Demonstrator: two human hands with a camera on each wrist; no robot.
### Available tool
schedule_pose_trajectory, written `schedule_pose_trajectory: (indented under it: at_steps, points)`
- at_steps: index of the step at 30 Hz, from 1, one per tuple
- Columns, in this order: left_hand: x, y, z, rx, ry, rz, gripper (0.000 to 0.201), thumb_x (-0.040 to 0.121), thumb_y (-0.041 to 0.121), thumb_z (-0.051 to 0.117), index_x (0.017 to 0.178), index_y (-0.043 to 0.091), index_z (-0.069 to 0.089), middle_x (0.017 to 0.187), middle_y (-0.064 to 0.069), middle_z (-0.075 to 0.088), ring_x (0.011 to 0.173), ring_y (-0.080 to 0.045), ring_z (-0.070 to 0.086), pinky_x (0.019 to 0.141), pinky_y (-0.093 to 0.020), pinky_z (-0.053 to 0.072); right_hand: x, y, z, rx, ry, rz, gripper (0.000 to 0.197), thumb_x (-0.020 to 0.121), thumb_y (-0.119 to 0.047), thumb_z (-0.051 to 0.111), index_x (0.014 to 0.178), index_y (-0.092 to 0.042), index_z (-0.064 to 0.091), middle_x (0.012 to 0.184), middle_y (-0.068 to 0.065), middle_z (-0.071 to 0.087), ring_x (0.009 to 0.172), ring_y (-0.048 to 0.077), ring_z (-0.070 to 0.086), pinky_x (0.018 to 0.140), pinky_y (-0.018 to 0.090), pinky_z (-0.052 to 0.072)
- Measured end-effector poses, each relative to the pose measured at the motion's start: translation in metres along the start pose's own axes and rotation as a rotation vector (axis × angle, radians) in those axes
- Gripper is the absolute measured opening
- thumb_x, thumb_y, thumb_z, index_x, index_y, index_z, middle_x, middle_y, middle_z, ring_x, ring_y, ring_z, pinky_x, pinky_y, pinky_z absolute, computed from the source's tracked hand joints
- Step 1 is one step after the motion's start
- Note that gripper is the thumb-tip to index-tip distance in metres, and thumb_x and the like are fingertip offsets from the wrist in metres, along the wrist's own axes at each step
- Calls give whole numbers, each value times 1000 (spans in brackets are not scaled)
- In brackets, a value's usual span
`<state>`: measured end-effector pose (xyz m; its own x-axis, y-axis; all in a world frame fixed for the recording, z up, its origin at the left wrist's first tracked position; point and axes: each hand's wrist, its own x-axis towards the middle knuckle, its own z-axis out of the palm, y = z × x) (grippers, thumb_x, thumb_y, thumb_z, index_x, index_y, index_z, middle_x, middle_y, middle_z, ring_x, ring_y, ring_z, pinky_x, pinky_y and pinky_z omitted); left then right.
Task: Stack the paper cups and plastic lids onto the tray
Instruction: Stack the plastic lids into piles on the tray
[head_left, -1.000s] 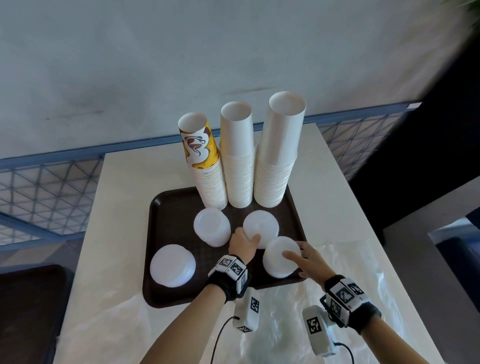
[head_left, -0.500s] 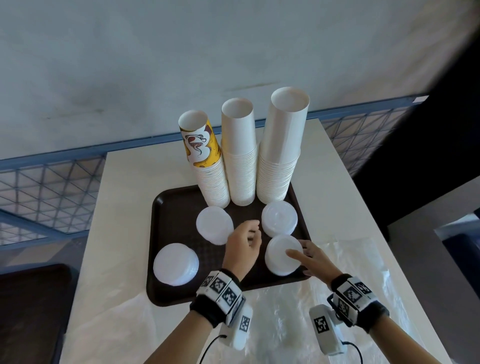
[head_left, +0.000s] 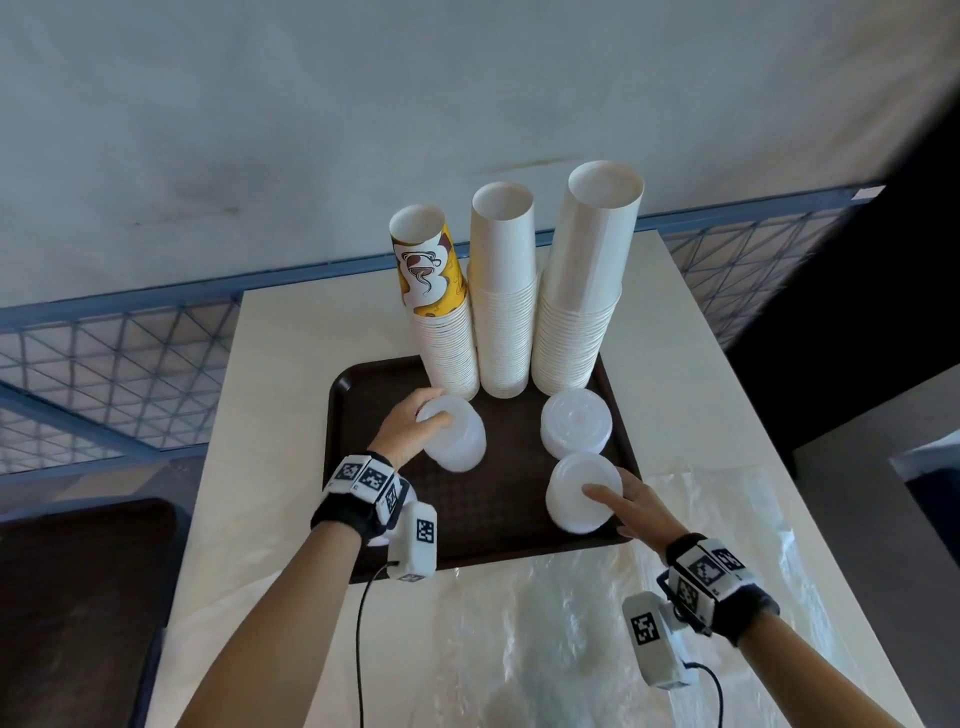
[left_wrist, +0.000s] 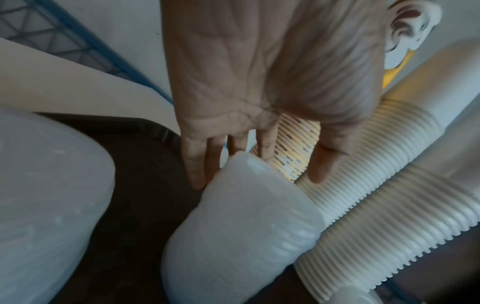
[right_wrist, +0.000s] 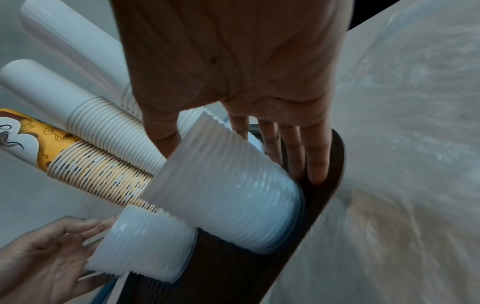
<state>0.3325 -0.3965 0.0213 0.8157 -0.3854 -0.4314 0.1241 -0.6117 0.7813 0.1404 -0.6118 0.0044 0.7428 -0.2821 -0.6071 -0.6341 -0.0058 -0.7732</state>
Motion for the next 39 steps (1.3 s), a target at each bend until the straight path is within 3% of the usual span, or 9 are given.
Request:
schedule_pose_trajectory:
  at_steps: [6,11,15,17,23,26,29,32,39]
  points:
    - [12,-5,10,19,-60,-76,42,74,36,68,109,15,57,105,0,58,99,-17,53,82,-26,39,-1,0,1,-19,19,11,72,62,-47,55,126,-17,47,113,2,55,102,17,49,66,18,39]
    - [14,-9,20,37,-19,-93,33,86,38,60,112,18,52,106,2,55,99,-15,51,88,-33,44,-3,-2,0,-26,2,4,61,71,-45,60,124,-18,46,117,4,53,105,18,49,67,17,39]
    - [10,-5,26,55,15,-56,34,89,36,56,118,18,53,105,4,55,102,-17,53,92,-37,47,-6,3,-6,11,113,-8,89,67,-50,66,142,-20,28,137,11,46,123,25,46,98,34,40]
    - [10,-5,27,53,25,-29,34,90,35,56,117,16,53,104,2,55,103,-19,53,91,-36,47,-13,7,-9,19,237,-56,82,76,-41,71,142,-22,27,142,15,40,130,28,41,106,41,35]
    - [4,-1,28,83,41,6,40,92,39,52,123,15,47,114,-2,54,106,-19,52,83,-29,40,-24,14,-11,28,261,-88,70,82,-28,67,141,-21,29,141,17,41,128,30,43,98,35,37]
    - [-6,0,23,-15,77,26,54,90,47,50,135,21,36,132,-4,48,119,-16,47,91,-26,34,-27,12,-8,18,368,-163,69,81,-32,69,138,-22,33,136,13,45,126,27,45,95,32,37]
    - [-17,-5,20,-35,85,134,91,73,41,74,144,25,20,145,-1,33,131,-16,37,104,-30,32,-34,12,-6,-28,456,-249,78,69,-47,65,136,-23,33,132,9,48,123,23,45,96,32,37]
    - [-21,-14,23,119,44,208,125,54,32,89,147,23,6,150,-4,26,134,-18,32,108,-36,31,-36,15,-5,-59,450,-255,77,71,-41,71,136,-23,33,131,11,49,119,22,47,97,35,39]
    - [-14,-21,39,129,84,207,132,53,20,89,148,20,-3,138,-5,40,128,-22,39,106,-39,33,-37,28,-7,-81,443,-206,71,79,-26,71,137,-20,30,132,13,48,117,25,48,95,37,41]
